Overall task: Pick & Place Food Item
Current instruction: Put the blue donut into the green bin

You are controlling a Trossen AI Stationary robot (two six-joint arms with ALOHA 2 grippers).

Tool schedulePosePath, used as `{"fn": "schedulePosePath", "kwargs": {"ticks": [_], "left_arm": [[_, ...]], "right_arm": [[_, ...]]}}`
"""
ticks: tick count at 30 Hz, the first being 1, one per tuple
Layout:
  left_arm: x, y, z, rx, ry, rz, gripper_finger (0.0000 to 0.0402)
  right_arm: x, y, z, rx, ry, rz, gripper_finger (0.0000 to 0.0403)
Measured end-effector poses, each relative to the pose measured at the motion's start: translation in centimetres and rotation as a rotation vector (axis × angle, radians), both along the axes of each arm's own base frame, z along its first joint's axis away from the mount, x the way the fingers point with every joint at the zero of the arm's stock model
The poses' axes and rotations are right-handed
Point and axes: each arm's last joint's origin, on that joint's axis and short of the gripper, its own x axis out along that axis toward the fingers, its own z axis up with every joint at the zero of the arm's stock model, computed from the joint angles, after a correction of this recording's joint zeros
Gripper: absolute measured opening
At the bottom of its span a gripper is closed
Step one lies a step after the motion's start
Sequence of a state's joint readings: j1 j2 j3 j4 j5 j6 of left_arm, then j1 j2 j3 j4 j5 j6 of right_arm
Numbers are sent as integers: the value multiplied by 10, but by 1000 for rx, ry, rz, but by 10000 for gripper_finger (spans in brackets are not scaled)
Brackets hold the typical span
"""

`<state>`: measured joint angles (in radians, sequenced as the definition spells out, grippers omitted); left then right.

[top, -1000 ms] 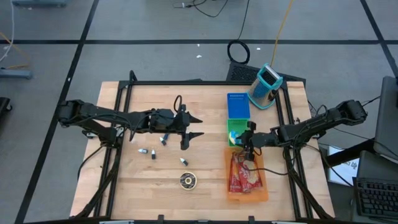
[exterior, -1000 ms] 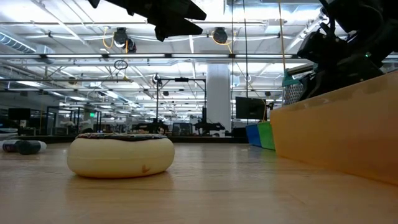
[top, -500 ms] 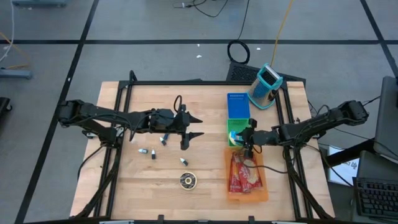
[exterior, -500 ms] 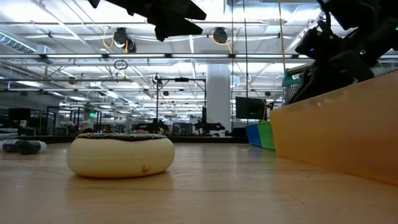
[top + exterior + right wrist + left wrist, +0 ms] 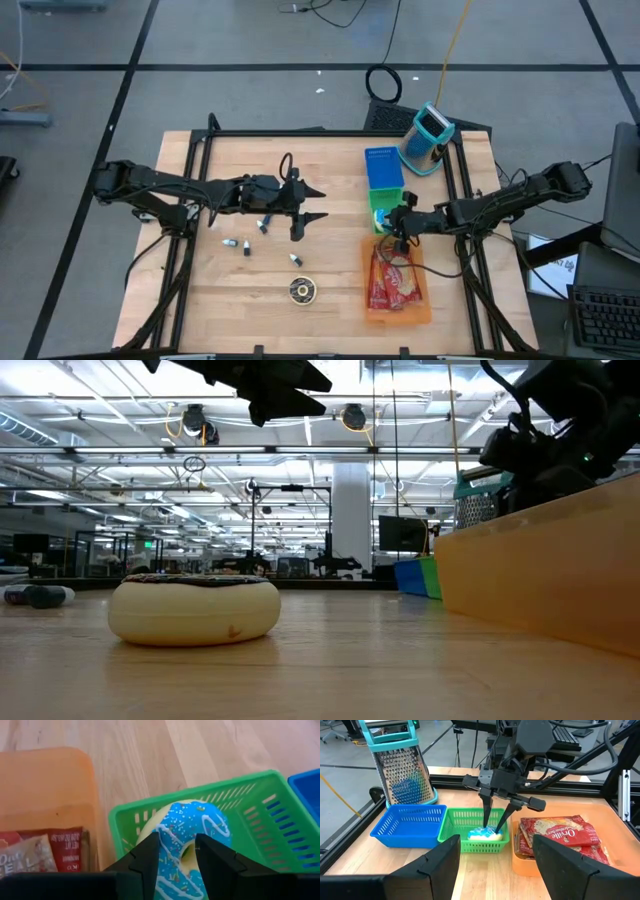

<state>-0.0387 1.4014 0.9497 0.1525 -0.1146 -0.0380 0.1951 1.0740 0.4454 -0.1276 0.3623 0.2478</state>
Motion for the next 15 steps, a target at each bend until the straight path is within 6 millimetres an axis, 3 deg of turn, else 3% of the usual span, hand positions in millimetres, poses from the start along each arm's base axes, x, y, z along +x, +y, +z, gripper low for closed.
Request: {"fn": "schedulePosePath", "kwargs": {"ticks": [9, 15], "left_arm": [[0, 0, 0, 0, 0, 1, 251], [0, 0, 0, 0, 0, 0, 251]], "right_arm": [[-1, 0, -1, 0, 13, -2, 118], [-2, 0, 9, 8, -59, 9, 118]]}}
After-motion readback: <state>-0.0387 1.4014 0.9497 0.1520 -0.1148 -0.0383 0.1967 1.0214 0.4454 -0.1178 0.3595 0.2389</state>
